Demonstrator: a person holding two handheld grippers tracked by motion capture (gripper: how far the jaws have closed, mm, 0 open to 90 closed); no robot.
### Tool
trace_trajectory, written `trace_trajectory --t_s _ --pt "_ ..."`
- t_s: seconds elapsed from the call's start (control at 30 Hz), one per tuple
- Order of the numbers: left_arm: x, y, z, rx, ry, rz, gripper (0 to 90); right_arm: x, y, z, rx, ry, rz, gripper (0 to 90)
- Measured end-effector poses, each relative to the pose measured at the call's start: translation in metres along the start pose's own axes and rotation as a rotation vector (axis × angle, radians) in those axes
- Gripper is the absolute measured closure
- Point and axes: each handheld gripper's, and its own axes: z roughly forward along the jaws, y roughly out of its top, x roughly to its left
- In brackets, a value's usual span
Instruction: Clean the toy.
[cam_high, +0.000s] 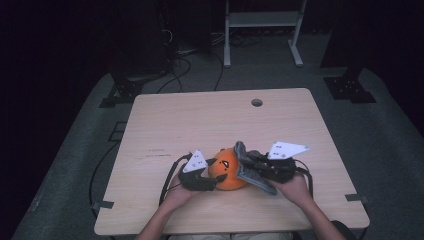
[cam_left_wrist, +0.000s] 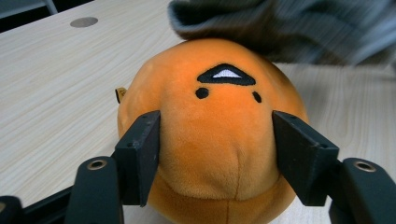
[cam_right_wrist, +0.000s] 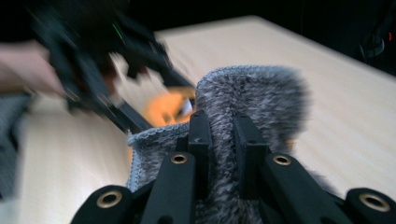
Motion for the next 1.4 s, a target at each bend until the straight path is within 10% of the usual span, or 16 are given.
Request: trace_trajectory --t_s 0.07,0.23,0.43,0.63,0.83,1.03,1.23,1.4 --pt "0.002 -0.001 0.000 0.005 0.004 -0.005 37.4 -0.004 -0.010 0.009 0.070 -0.060 -0.033 79.1" --pt "0.008 -0.004 0.001 -0.009 -0.016 -0.029 37.6 -0.018 -0.028 0.001 0.111 -0.100 0.056 79.2" --pt "0.014 -0.006 0.000 -0.002 -0.008 -0.060 37.5 -0.002 -0.018 0.011 0.066 -0.020 0.018 78.8" --pt "0.013 -0.005 0.000 0.000 -0.007 -0.043 38.0 -0.022 -0.029 0.002 0.115 -0.100 0.060 78.6" --pt "0.015 -0.006 0.000 0.004 0.000 -0.056 37.9 -0.003 -0.020 0.008 0.069 -0.004 0.029 78.2" --pt "0.018 -0.005 -0.002 0.009 -0.001 -0.059 37.2 -0.018 -0.027 0.002 0.121 -0.084 0.041 78.6" --pt "0.013 -0.005 0.002 0.012 0.013 -0.043 37.3 0.001 -0.022 0.009 0.076 0.003 0.016 78.5" --pt "0.016 -0.005 0.001 0.005 0.005 -0.057 37.8 -0.013 -0.022 0.006 0.076 -0.045 0.043 78.6"
